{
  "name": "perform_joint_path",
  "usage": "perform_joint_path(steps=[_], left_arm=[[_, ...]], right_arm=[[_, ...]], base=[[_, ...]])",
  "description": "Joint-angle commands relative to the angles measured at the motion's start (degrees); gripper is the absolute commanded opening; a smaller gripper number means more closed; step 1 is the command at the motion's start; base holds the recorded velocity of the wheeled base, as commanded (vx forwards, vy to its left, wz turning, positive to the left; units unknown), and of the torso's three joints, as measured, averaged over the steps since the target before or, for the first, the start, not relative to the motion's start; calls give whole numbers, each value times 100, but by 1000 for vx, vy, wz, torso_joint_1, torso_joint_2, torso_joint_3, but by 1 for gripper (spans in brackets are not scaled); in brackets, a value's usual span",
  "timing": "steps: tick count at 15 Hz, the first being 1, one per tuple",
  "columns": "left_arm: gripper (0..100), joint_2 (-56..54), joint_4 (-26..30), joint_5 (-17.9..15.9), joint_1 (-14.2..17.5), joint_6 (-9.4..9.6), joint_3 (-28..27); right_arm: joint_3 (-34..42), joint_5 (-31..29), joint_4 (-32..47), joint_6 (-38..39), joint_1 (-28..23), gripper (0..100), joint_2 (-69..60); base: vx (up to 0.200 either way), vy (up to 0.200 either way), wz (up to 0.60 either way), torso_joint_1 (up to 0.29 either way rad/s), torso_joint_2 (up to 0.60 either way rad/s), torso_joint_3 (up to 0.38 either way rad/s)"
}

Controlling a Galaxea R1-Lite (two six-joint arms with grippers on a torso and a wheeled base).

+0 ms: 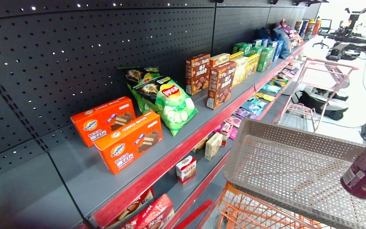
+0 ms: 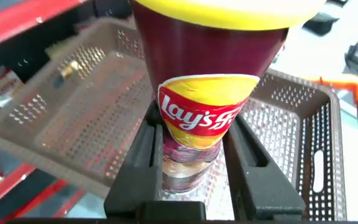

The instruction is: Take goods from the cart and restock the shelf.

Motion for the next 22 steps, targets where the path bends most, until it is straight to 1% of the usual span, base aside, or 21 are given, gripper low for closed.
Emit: perform_joint_path(steps=[1,5,11,14,15,16,17,20,21,22], left_arm=[[100,6,-4,-1,1,-1,1],[100,6,-4,-1,1,-1,1],[100,6,-4,-1,1,-1,1],[100,6,-4,-1,1,-1,1],[100,6,-4,-1,1,-1,1],[100,6,-4,-1,1,-1,1],[100,6,-4,-1,1,-1,1],[100,6,-4,8,1,-1,1],[100,6,-4,-1,1,-1,1],[100,6,-4,-1,1,-1,1]], right_arm=[[-29,-69,-25,-4,290,0,-152],[6,-69,-34,-4,466,0,-143],[-11,-60,-43,5,545,0,-117],[-38,1,-34,-4,607,0,-170],[-99,159,-34,-4,677,0,-257],[-143,414,-43,-4,765,0,-345],[-240,502,-43,-4,835,0,-407],[-644,529,-8,-39,1064,0,-424],[-820,485,10,-83,1362,0,-407],[-820,485,10,-83,1362,0,-407]], base=[[0,0,600,-12,2,7],[0,0,600,2,4,0],[0,0,600,-1,2,2],[0,0,600,2,5,2],[0,0,600,7,2,2],[0,0,0,0,0,0],[0,0,0,0,0,0],[0,0,0,0,0,0],[0,0,0,0,0,0],[0,0,0,0,0,0]])
